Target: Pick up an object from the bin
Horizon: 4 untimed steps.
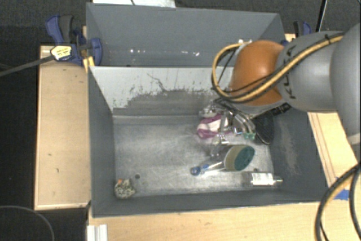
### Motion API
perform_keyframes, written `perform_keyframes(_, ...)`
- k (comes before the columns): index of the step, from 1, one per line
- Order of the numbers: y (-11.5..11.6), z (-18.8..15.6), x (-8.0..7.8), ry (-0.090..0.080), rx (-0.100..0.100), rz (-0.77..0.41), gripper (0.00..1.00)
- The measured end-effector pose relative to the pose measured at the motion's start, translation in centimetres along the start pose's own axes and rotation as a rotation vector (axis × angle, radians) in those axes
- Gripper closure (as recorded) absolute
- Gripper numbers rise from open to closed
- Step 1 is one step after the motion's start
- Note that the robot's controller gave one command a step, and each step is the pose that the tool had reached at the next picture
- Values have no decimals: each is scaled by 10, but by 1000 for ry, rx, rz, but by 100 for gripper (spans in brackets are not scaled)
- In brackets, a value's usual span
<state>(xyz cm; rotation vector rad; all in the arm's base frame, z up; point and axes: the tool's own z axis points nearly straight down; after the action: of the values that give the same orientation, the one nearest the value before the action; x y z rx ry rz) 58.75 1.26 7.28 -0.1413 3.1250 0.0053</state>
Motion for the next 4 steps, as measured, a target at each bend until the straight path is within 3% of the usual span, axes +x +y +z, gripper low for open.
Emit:
perform_keyframes(1, 0, -4, -2, -5, 1, 0, 100)
perform_keyframes(2, 14, -128, -10, 2, 2, 0, 100)
perform_keyframes(3, 14, -123, -8, 11, 2, 1, 0)
perform_keyframes(4, -28, 0, 19, 0, 1, -26, 0)
